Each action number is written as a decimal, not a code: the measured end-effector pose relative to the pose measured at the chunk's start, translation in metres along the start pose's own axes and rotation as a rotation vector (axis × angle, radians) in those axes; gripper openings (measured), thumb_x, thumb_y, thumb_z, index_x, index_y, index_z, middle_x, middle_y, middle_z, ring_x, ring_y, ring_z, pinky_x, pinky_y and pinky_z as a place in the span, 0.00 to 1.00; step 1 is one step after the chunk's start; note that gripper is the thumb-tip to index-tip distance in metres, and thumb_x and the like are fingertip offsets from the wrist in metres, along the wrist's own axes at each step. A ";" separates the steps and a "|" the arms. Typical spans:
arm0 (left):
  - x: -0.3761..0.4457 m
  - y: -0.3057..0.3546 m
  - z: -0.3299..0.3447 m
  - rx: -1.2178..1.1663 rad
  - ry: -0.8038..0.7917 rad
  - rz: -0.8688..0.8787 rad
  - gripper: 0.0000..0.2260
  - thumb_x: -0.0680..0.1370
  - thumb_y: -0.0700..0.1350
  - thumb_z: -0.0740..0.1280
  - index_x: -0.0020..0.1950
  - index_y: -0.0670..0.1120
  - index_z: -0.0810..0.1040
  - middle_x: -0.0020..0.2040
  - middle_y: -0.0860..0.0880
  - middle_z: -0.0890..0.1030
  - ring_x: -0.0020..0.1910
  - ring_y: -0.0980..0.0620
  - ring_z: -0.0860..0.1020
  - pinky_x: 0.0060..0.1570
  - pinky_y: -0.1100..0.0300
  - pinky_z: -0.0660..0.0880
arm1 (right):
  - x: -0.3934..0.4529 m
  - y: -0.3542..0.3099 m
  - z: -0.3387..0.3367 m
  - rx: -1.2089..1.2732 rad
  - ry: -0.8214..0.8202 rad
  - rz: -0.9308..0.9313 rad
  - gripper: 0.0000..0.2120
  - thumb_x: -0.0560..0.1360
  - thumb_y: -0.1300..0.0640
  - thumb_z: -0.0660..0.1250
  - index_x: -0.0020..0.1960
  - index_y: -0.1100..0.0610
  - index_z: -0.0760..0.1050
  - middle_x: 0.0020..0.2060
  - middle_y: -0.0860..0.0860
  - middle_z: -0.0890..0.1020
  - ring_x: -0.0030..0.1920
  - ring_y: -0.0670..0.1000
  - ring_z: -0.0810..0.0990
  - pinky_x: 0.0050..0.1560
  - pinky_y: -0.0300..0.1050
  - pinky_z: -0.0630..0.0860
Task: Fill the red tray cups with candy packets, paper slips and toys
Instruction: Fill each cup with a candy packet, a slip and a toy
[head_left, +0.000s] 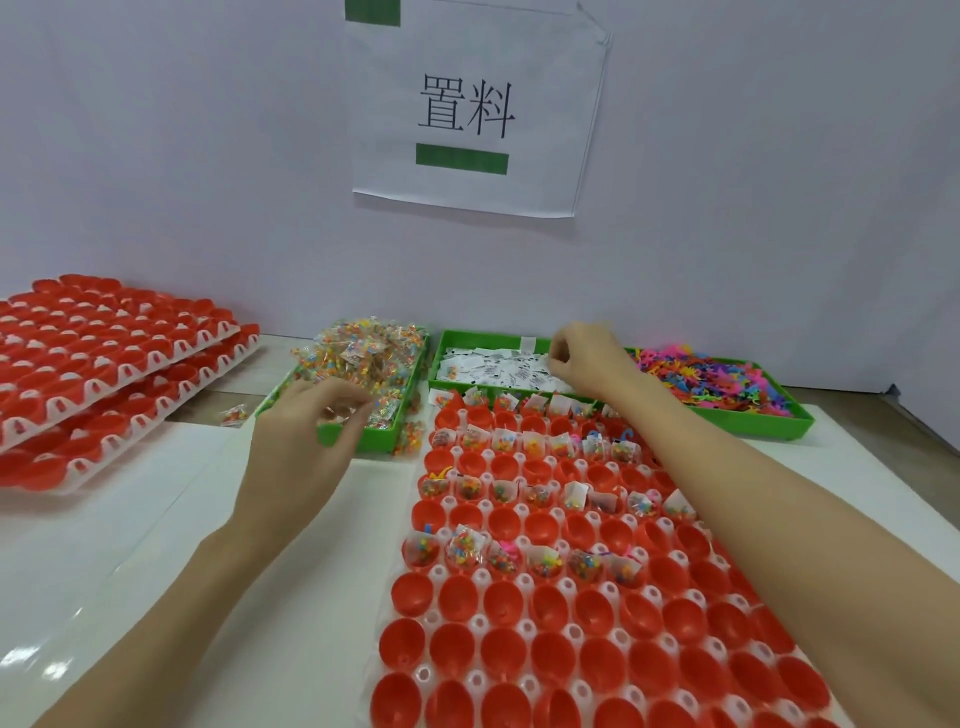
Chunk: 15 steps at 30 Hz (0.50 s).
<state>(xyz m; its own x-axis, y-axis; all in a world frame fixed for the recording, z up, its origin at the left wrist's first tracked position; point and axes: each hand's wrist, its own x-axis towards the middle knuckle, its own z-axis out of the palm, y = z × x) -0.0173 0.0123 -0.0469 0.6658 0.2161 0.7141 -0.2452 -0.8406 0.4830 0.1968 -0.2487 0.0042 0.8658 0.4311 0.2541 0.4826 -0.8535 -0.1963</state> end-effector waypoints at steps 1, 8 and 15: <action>-0.001 0.004 0.001 -0.186 -0.001 -0.143 0.03 0.77 0.40 0.75 0.49 0.47 0.85 0.44 0.53 0.85 0.43 0.53 0.83 0.48 0.65 0.77 | -0.003 0.002 -0.004 0.034 0.049 0.012 0.09 0.79 0.61 0.68 0.46 0.65 0.83 0.41 0.58 0.86 0.43 0.56 0.83 0.49 0.50 0.80; -0.006 0.048 0.000 -0.759 -0.181 -0.494 0.04 0.77 0.43 0.74 0.49 0.50 0.88 0.45 0.47 0.88 0.42 0.52 0.84 0.42 0.66 0.79 | -0.078 0.004 -0.039 0.423 0.148 0.049 0.04 0.78 0.57 0.72 0.49 0.58 0.83 0.40 0.47 0.84 0.42 0.45 0.82 0.46 0.37 0.78; -0.018 0.098 -0.007 -0.862 -0.413 -0.461 0.05 0.74 0.46 0.76 0.46 0.46 0.85 0.39 0.43 0.87 0.39 0.55 0.84 0.46 0.71 0.76 | -0.192 -0.032 -0.053 0.868 0.111 -0.007 0.04 0.76 0.62 0.73 0.48 0.54 0.83 0.41 0.48 0.86 0.43 0.45 0.85 0.47 0.35 0.80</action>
<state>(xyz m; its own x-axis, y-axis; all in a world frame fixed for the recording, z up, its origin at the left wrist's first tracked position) -0.0579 -0.0708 -0.0090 0.9698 0.1029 0.2212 -0.2171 -0.0496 0.9749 0.0086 -0.3198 0.0121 0.8664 0.3657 0.3401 0.4572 -0.3068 -0.8348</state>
